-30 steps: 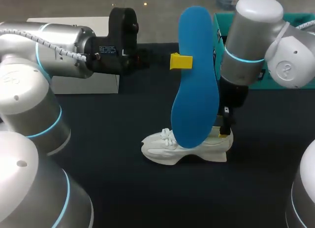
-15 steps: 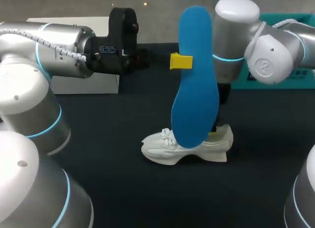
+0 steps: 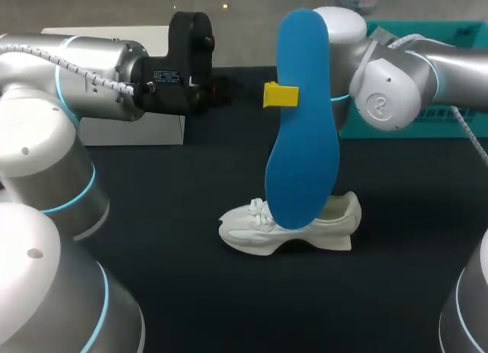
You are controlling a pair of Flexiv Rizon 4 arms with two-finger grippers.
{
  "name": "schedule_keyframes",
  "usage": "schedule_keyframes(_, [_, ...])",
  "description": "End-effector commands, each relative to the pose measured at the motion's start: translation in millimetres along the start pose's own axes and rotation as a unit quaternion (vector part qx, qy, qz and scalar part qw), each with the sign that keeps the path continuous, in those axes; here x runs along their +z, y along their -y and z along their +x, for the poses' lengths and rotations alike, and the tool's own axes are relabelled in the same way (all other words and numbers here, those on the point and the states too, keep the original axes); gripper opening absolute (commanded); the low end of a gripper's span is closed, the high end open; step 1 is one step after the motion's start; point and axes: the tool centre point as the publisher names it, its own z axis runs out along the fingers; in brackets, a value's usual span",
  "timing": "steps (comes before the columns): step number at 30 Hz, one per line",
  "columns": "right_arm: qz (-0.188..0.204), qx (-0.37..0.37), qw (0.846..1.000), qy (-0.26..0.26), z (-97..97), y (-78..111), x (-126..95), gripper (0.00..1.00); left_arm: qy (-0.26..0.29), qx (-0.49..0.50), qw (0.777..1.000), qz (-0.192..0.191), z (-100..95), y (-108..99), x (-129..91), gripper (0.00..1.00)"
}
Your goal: Take the shoe out of the shoebox, open the shoe tongue, remove and reinsert the insole, then place the shoe into the shoebox
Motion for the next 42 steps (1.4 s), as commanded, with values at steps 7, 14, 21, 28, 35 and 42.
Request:
schedule_keyframes(7, [-0.020,-0.010,1.000,-0.006,8.7,1.3,3,0.00,0.000,0.000,1.000,0.002,-0.2,-1,2,0.00])
schedule_keyframes(14, [-0.020,-0.010,1.000,-0.006,8.7,1.3,3,0.00,0.000,0.000,1.000,0.002,-0.2,-1,2,0.00])
schedule_keyframes(21, [-0.034,0.121,0.992,-0.015,9.8,6.5,-1,0.00,0.000,0.000,1.000,0.002,-0.2,-1,2,0.00])
schedule_keyframes(28, [-0.103,0.325,0.940,-0.014,21.3,8.2,-26,0.00,0.000,0.000,1.000,0.002,-0.2,-1,2,0.00])
schedule_keyframes(35, [-0.176,0.457,0.871,-0.030,24.9,-12.2,-43,0.00,0.000,0.000,1.000,0.002,-0.2,-1,2,0.00])
schedule_keyframes(42, [-0.170,0.444,0.880,-0.004,20.9,-26.2,-47,0.00,0.000,0.000,1.000,0.002,-0.2,-1,2,0.00])
